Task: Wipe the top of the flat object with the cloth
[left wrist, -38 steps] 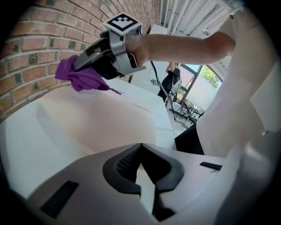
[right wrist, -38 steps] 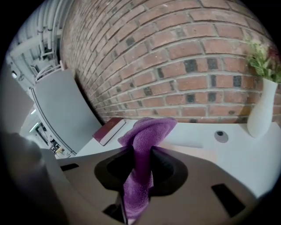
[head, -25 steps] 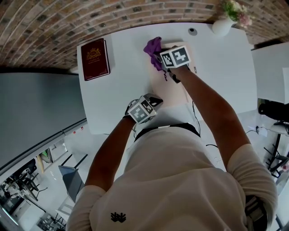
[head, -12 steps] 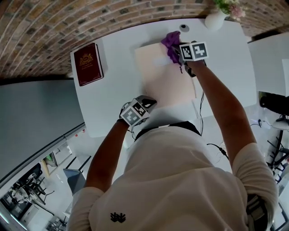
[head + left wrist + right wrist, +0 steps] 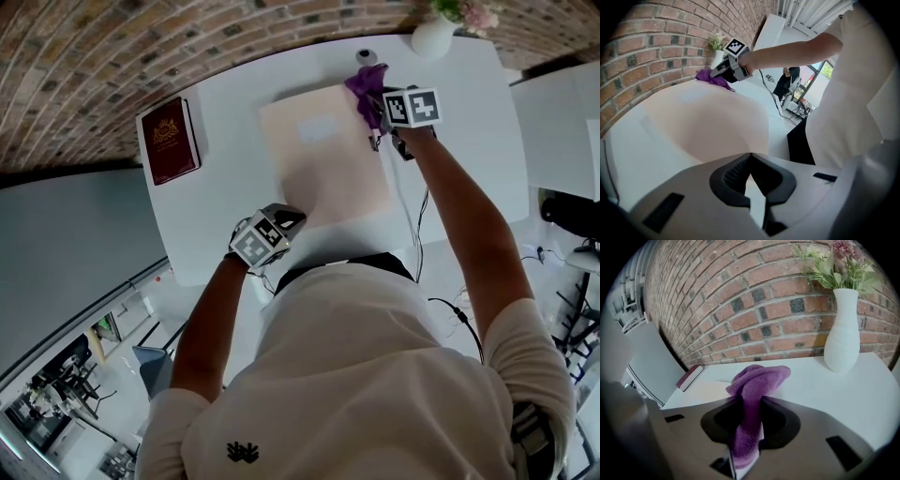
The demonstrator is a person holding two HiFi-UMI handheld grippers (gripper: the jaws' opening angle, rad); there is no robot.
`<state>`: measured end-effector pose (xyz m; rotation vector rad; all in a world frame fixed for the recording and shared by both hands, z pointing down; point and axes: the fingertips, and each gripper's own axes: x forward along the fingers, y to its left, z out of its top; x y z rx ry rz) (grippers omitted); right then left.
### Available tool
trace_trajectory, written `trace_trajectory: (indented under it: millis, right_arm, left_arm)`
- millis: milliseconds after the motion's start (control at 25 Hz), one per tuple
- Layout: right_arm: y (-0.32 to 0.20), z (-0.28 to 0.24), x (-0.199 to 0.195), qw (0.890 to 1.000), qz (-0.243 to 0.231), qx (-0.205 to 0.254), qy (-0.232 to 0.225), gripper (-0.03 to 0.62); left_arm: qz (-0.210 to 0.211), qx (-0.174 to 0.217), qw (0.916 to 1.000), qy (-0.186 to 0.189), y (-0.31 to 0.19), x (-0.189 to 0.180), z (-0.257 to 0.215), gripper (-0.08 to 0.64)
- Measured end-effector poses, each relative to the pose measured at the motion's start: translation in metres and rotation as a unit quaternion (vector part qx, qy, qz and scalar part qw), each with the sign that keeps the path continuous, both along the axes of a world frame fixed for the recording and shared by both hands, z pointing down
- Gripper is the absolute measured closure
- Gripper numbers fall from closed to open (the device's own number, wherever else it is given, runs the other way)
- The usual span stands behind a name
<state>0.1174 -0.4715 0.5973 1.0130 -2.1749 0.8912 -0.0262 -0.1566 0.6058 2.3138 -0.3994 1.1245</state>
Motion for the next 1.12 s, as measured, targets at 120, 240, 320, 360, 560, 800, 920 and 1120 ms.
trace_trajectory:
  millis: [120,240,320,360,560,800,920,1120]
  right_arm:
    - [-0.002,-0.004,0.004,1.000,-0.008,0.007,-0.023,0.476]
    - [0.004,-0.012,0.008,0.998,-0.033,0.018,-0.042,0.476]
    - [0.011,-0.017,0.012,0.997,-0.056,0.028,-0.047,0.476]
    - [0.015,-0.020,0.015,0.996,-0.065,0.032,-0.051,0.476]
    - [0.044,-0.021,0.029,0.991,-0.107,0.049,-0.065,0.476]
    - [0.097,-0.038,0.041,0.988,-0.120,0.061,-0.070,0.476]
    - [0.132,-0.044,0.045,0.989,-0.121,0.059,-0.065,0.476]
    - [0.189,-0.057,0.051,0.991,-0.115,0.062,-0.037,0.476]
  left_arm:
    - [0.000,-0.008,0.9999,-0.013,-0.002,0.002,0.001,0.535]
    - [-0.003,-0.012,0.9996,-0.027,-0.003,0.006,0.001,0.535]
    - [-0.005,-0.005,0.9988,-0.049,-0.003,0.009,0.000,0.535]
    - [-0.004,0.002,0.9980,-0.064,-0.004,0.010,0.001,0.535]
    - [-0.033,0.022,0.9952,-0.090,-0.008,0.010,0.001,0.535]
    - [-0.149,0.045,0.9873,-0.031,-0.011,0.002,-0.028,0.535]
    - [-0.235,0.058,0.9692,0.046,-0.018,-0.002,-0.054,0.535]
    - [-0.332,0.086,0.9275,0.149,-0.020,-0.014,-0.101,0.535]
